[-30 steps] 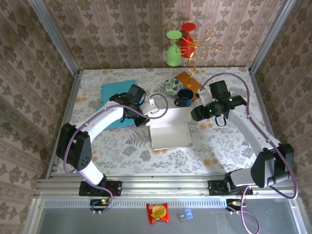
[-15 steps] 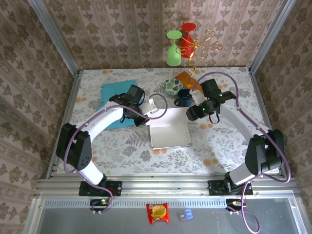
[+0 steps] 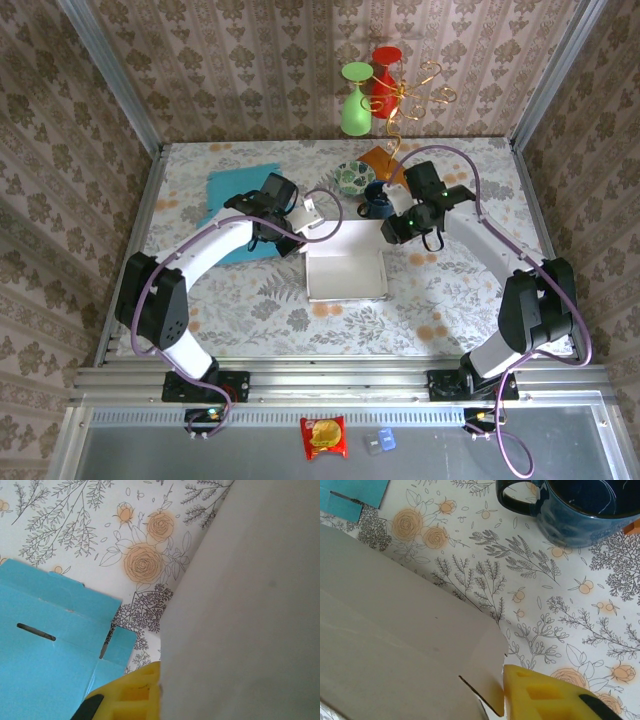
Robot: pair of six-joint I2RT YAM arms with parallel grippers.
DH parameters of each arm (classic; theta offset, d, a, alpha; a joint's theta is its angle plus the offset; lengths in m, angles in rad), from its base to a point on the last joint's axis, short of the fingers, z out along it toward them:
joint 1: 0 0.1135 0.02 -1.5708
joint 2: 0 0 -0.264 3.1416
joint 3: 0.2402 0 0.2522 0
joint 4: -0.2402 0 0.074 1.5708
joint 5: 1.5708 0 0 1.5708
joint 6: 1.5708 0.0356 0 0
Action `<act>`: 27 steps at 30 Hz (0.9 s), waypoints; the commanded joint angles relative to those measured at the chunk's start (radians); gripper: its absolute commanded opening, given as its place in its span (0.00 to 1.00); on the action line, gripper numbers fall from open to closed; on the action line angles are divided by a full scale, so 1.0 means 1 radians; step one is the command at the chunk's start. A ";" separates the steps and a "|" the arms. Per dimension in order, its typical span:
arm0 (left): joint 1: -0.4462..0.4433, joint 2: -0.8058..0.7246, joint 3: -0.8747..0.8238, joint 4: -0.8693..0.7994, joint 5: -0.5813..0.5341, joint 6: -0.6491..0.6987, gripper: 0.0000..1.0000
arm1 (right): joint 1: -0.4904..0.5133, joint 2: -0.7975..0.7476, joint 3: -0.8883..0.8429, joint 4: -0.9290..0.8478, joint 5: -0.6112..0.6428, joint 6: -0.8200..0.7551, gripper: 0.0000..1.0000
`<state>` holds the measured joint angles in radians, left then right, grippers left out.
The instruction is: Fold the paper box
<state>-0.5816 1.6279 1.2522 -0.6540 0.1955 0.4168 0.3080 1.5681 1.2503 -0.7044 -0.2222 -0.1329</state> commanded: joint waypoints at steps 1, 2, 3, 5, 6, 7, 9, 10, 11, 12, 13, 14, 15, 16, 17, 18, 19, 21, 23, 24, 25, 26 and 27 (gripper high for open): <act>-0.008 0.012 0.003 0.019 -0.051 -0.069 0.00 | 0.023 -0.014 -0.006 0.012 0.055 0.029 0.22; -0.017 0.013 0.001 0.027 -0.085 -0.085 0.00 | 0.034 -0.017 -0.005 0.013 0.071 0.037 0.20; -0.029 0.015 0.000 0.036 -0.117 -0.098 0.00 | 0.046 -0.018 -0.004 0.011 0.089 0.044 0.20; -0.048 0.016 -0.003 0.057 -0.176 -0.134 0.00 | 0.071 -0.014 0.004 0.006 0.152 0.065 0.16; -0.055 0.018 -0.002 0.064 -0.194 -0.155 0.00 | 0.078 -0.009 0.011 0.000 0.166 0.079 0.14; -0.062 0.019 -0.002 0.070 -0.206 -0.182 0.00 | 0.088 -0.004 0.018 -0.004 0.185 0.096 0.12; -0.069 0.023 0.002 0.074 -0.218 -0.238 0.00 | 0.108 -0.002 0.032 -0.006 0.219 0.137 0.09; -0.072 0.025 0.006 0.078 -0.229 -0.271 0.00 | 0.115 -0.002 0.039 -0.005 0.230 0.168 0.07; -0.076 0.026 0.010 0.081 -0.236 -0.305 0.00 | 0.127 -0.003 0.048 -0.006 0.248 0.202 0.05; -0.081 0.026 0.013 0.084 -0.244 -0.334 0.00 | 0.137 -0.003 0.057 -0.009 0.262 0.230 0.03; -0.086 0.028 0.019 0.086 -0.255 -0.365 0.00 | 0.151 -0.002 0.065 -0.012 0.286 0.264 0.01; -0.092 0.031 0.023 0.088 -0.272 -0.398 0.00 | 0.164 -0.001 0.074 -0.015 0.309 0.299 0.00; -0.093 0.032 0.026 0.091 -0.274 -0.426 0.00 | 0.175 0.002 0.080 -0.019 0.321 0.324 0.00; -0.095 0.035 0.029 0.098 -0.270 -0.456 0.00 | 0.188 0.004 0.090 -0.026 0.352 0.358 0.00; -0.097 0.035 0.029 0.109 -0.267 -0.481 0.00 | 0.197 0.007 0.097 -0.031 0.376 0.390 0.00; -0.098 0.034 0.029 0.120 -0.268 -0.497 0.00 | 0.202 0.008 0.102 -0.030 0.382 0.415 0.00; -0.101 0.032 0.027 0.132 -0.267 -0.516 0.00 | 0.207 0.006 0.104 -0.028 0.396 0.450 0.00; -0.102 0.030 0.026 0.162 -0.252 -0.540 0.00 | 0.213 0.006 0.114 -0.025 0.418 0.508 0.00; -0.103 0.027 0.021 0.199 -0.235 -0.560 0.00 | 0.214 0.007 0.128 -0.022 0.434 0.572 0.00; -0.103 0.029 0.019 0.213 -0.226 -0.561 0.00 | 0.214 0.010 0.133 -0.018 0.437 0.592 0.00; -0.103 0.029 0.015 0.228 -0.218 -0.563 0.00 | 0.214 0.012 0.137 -0.012 0.438 0.611 0.00; -0.103 0.031 0.013 0.236 -0.216 -0.566 0.00 | 0.215 0.014 0.141 -0.006 0.439 0.627 0.00; -0.101 0.035 0.012 0.238 -0.219 -0.564 0.00 | 0.215 0.016 0.140 0.002 0.432 0.633 0.00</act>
<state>-0.6682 1.6409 1.2526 -0.4641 -0.0544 -0.1062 0.5087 1.5730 1.3476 -0.7441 0.1986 0.3969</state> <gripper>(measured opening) 0.066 0.066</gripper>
